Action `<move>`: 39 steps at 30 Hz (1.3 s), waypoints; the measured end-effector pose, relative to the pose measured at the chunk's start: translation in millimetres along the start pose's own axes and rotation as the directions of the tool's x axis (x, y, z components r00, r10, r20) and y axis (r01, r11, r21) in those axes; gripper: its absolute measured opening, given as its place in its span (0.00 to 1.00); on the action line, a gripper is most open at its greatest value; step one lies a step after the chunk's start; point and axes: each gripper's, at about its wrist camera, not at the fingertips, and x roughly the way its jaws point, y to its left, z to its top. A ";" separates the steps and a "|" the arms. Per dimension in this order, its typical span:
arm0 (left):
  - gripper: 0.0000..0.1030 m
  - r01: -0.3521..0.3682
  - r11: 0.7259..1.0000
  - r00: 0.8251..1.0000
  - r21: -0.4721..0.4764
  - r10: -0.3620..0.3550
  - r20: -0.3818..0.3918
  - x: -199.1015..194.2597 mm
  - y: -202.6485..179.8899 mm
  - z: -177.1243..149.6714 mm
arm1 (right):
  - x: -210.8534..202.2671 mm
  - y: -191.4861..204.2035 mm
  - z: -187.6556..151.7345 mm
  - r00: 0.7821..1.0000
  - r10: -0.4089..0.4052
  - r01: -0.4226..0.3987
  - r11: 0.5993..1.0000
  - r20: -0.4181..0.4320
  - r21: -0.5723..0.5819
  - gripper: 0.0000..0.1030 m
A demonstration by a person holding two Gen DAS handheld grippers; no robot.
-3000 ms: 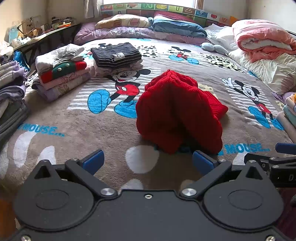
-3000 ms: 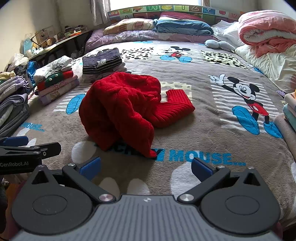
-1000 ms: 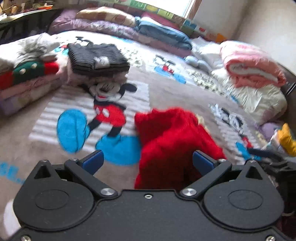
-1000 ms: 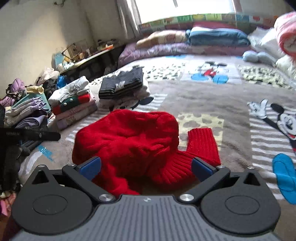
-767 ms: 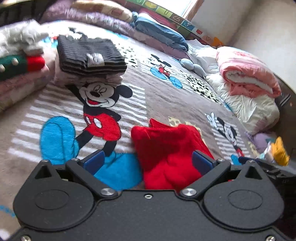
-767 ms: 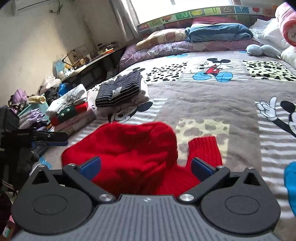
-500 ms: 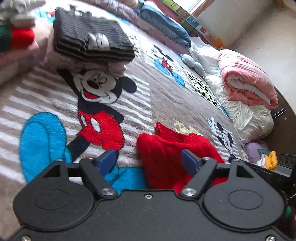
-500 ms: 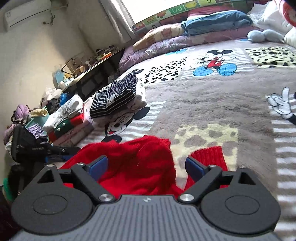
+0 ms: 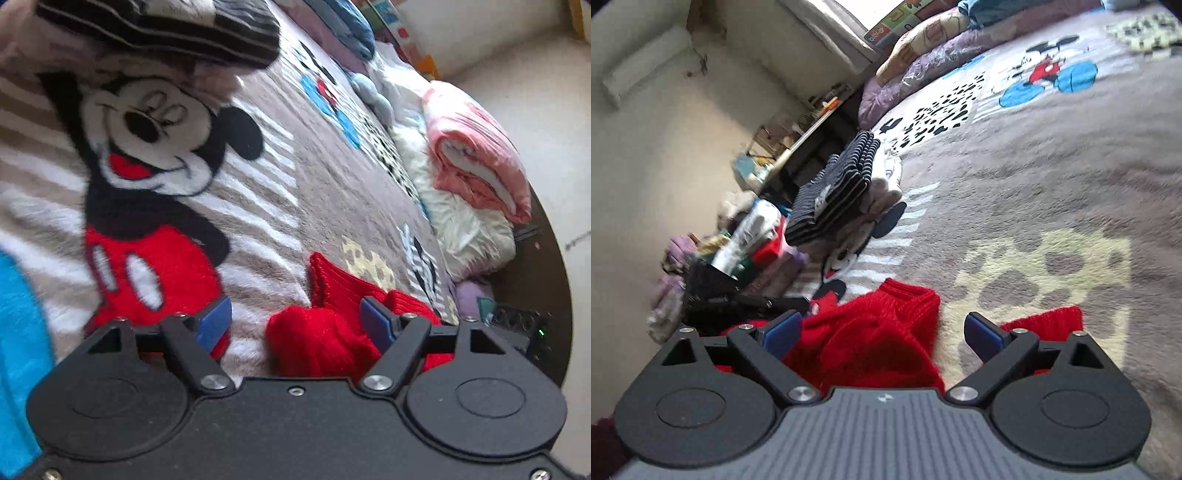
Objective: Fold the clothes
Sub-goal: 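Lower both grippers onto the red sweater and close on its fabric, then lift the red sweater with both grippers and shake it open in the air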
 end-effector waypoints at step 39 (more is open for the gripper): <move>0.28 0.026 0.405 0.938 0.914 0.307 -0.163 -95.0 -174.3 -228.6 | -104.3 197.1 -166.9 0.927 -0.145 -0.110 0.774 -0.345 -0.623 0.55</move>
